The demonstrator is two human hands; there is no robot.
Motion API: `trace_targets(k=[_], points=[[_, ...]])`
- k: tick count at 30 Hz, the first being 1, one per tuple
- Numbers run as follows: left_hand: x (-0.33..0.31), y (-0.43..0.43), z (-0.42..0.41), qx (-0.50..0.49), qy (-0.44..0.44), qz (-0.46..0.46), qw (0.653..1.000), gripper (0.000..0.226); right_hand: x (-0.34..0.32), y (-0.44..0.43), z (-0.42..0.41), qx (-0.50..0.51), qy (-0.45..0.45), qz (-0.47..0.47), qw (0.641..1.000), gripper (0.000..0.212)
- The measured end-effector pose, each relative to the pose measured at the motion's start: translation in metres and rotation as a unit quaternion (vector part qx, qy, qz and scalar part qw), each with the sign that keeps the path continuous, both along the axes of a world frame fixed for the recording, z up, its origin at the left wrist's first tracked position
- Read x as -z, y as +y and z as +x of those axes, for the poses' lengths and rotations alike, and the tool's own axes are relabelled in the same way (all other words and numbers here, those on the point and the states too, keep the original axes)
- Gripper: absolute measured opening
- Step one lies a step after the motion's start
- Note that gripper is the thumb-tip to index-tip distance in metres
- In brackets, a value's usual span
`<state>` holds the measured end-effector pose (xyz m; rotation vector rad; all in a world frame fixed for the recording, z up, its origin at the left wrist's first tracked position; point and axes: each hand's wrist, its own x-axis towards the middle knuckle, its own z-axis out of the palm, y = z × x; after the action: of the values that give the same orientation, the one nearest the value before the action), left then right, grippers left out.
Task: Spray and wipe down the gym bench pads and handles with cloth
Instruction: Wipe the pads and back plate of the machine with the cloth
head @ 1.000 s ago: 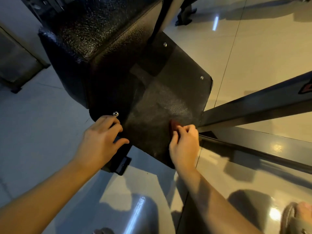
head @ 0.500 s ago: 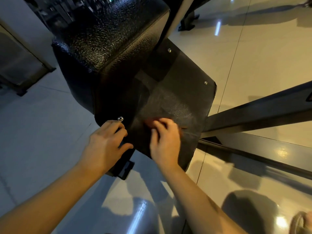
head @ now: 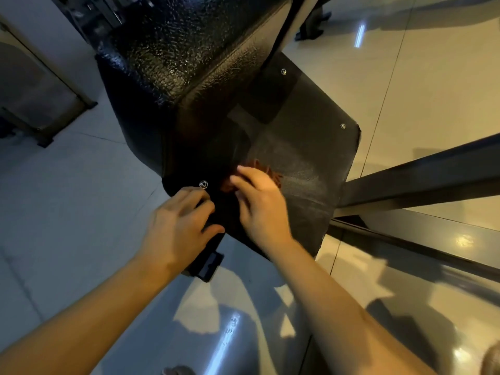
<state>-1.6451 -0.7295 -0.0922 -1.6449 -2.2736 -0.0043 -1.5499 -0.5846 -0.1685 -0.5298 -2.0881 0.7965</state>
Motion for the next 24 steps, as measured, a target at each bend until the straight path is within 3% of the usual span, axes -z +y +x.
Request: trace_targets(k=[2,5,6,8,10,12,13,15,18,21,24], points=[[0.0,0.001,0.002,0.005,0.001,0.0,1.0,0.034,0.016,0.041,-0.002,0.043,-0.014,-0.018,0.999,0.03],[0.002,-0.002,0.002,-0.001,-0.004,-0.002,1.0,0.033,0.031,0.083,0.015,0.227,-0.07,-0.239,0.942,0.035],[0.002,-0.003,0.002,-0.001,-0.007,-0.001,1.0,0.033,0.028,0.074,0.016,0.243,-0.078,-0.261,0.931,0.036],[0.002,-0.002,0.0,0.008,-0.009,0.006,1.0,0.034,0.013,0.032,0.014,0.185,-0.044,-0.208,0.959,0.035],[0.0,-0.001,-0.001,0.013,-0.002,0.021,1.0,0.034,0.006,-0.007,0.01,0.039,0.015,-0.097,0.994,0.035],[0.0,0.001,0.001,0.018,0.012,0.028,0.999,0.035,0.006,0.0,0.002,-0.052,0.03,0.0,0.998,0.034],[0.0,0.002,0.002,0.022,0.017,0.028,0.999,0.034,0.006,0.023,-0.005,-0.036,0.035,0.004,0.999,0.033],[0.002,0.001,0.002,0.03,0.009,0.026,0.999,0.033,0.012,0.073,-0.009,0.07,0.002,-0.082,0.994,0.033],[0.003,-0.003,0.003,0.033,-0.008,0.031,0.999,0.032,0.017,0.099,0.0,0.192,-0.065,-0.24,0.949,0.039],[0.001,0.0,0.003,0.035,0.005,0.026,0.999,0.034,-0.001,0.03,-0.002,0.129,-0.044,-0.153,0.979,0.042],[-0.001,0.002,0.003,0.03,0.013,0.026,0.999,0.033,0.002,0.001,-0.001,-0.029,0.002,-0.015,0.999,0.037]])
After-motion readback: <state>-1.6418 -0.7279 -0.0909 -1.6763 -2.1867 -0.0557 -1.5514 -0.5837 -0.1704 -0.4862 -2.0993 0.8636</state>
